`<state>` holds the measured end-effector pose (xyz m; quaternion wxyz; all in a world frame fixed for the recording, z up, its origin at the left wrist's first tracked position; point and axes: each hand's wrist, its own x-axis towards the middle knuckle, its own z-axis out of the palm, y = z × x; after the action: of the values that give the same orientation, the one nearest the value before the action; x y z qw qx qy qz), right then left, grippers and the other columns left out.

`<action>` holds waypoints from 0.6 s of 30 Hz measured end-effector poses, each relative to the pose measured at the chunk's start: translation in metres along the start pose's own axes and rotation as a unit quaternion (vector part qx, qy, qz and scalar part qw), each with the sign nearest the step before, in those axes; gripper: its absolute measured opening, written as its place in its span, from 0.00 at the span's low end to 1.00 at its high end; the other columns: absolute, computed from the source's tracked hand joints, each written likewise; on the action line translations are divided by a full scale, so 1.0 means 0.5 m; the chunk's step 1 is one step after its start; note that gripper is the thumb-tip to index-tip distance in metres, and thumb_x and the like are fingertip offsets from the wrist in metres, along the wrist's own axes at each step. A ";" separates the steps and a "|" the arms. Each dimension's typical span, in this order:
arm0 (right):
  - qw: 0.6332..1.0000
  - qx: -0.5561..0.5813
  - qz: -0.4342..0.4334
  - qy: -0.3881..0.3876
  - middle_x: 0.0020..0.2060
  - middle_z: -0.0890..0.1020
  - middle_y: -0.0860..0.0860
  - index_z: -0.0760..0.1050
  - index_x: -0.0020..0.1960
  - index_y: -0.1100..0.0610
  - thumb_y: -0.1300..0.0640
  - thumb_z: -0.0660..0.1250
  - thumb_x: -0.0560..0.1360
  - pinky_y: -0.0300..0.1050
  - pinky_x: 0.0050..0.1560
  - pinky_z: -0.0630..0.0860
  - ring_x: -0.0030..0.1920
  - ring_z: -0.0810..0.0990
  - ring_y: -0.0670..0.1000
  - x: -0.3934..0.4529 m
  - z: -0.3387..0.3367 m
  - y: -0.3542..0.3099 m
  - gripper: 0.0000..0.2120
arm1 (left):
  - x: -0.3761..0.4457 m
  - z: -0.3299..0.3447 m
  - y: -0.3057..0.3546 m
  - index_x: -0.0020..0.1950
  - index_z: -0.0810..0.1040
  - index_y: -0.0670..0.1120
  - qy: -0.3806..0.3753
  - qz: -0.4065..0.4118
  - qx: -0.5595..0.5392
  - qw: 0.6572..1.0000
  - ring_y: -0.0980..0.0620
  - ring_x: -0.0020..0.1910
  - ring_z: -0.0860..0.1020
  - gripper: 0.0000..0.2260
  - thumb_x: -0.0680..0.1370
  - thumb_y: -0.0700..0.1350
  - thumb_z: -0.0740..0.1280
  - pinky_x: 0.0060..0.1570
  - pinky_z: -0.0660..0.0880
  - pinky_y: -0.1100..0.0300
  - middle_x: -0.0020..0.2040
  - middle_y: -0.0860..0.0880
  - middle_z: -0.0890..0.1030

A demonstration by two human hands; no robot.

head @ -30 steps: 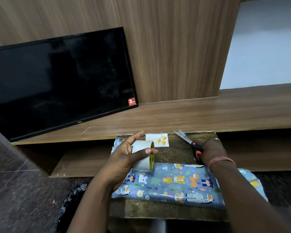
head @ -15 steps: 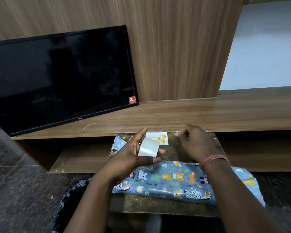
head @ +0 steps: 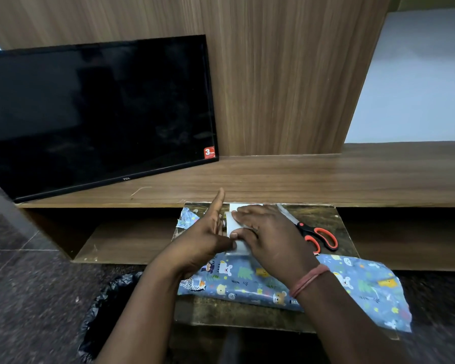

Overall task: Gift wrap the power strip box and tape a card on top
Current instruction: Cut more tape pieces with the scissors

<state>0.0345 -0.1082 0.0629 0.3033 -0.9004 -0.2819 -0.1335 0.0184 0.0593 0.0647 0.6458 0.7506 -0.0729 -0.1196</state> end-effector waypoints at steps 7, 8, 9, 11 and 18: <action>0.997 -0.070 -0.022 0.014 0.50 0.83 0.47 0.82 0.53 0.54 0.57 0.70 0.77 0.44 0.54 0.73 0.53 0.78 0.51 -0.002 0.011 -0.016 0.05 | 0.025 -0.026 -0.032 0.82 0.49 0.62 0.008 -0.040 -0.022 0.999 0.49 0.37 0.70 0.51 0.71 0.27 0.69 0.40 0.69 0.55 0.41 0.44 0.72; 0.998 -0.061 -0.020 0.005 0.53 0.82 0.46 0.80 0.55 0.53 0.56 0.68 0.79 0.38 0.53 0.68 0.54 0.76 0.49 -0.001 0.011 -0.016 0.06 | 0.026 -0.029 -0.034 0.82 0.48 0.64 0.003 -0.043 -0.019 0.999 0.46 0.42 0.70 0.52 0.69 0.30 0.69 0.45 0.68 0.50 0.46 0.42 0.73; 0.999 -0.047 -0.014 0.001 0.54 0.79 0.46 0.79 0.58 0.53 0.55 0.67 0.80 0.31 0.51 0.62 0.54 0.73 0.47 0.000 0.013 -0.014 0.08 | 0.026 -0.030 -0.034 0.82 0.49 0.65 -0.002 -0.046 -0.014 0.999 0.45 0.46 0.70 0.52 0.69 0.31 0.70 0.48 0.67 0.48 0.49 0.42 0.74; 1.000 -0.025 0.018 -0.004 0.55 0.75 0.45 0.75 0.59 0.52 0.54 0.65 0.81 0.30 0.46 0.59 0.54 0.69 0.45 0.002 0.018 -0.007 0.07 | 0.027 -0.026 -0.035 0.80 0.49 0.66 -0.006 -0.044 0.007 0.999 0.45 0.46 0.73 0.50 0.72 0.29 0.69 0.48 0.69 0.50 0.49 0.43 0.81; 0.993 0.006 0.117 0.007 0.53 0.73 0.50 0.73 0.55 0.54 0.59 0.66 0.79 0.41 0.49 0.63 0.56 0.71 0.52 0.010 0.039 -0.007 0.06 | 0.024 -0.020 -0.040 0.81 0.51 0.67 0.024 -0.033 0.033 0.999 0.44 0.48 0.75 0.45 0.74 0.35 0.68 0.51 0.69 0.45 0.57 0.45 0.84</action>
<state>0.0378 -0.0916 0.0514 0.3241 -0.9245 -0.1732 -0.1015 0.0318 0.0685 0.0455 0.6176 0.7764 -0.0366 -0.1203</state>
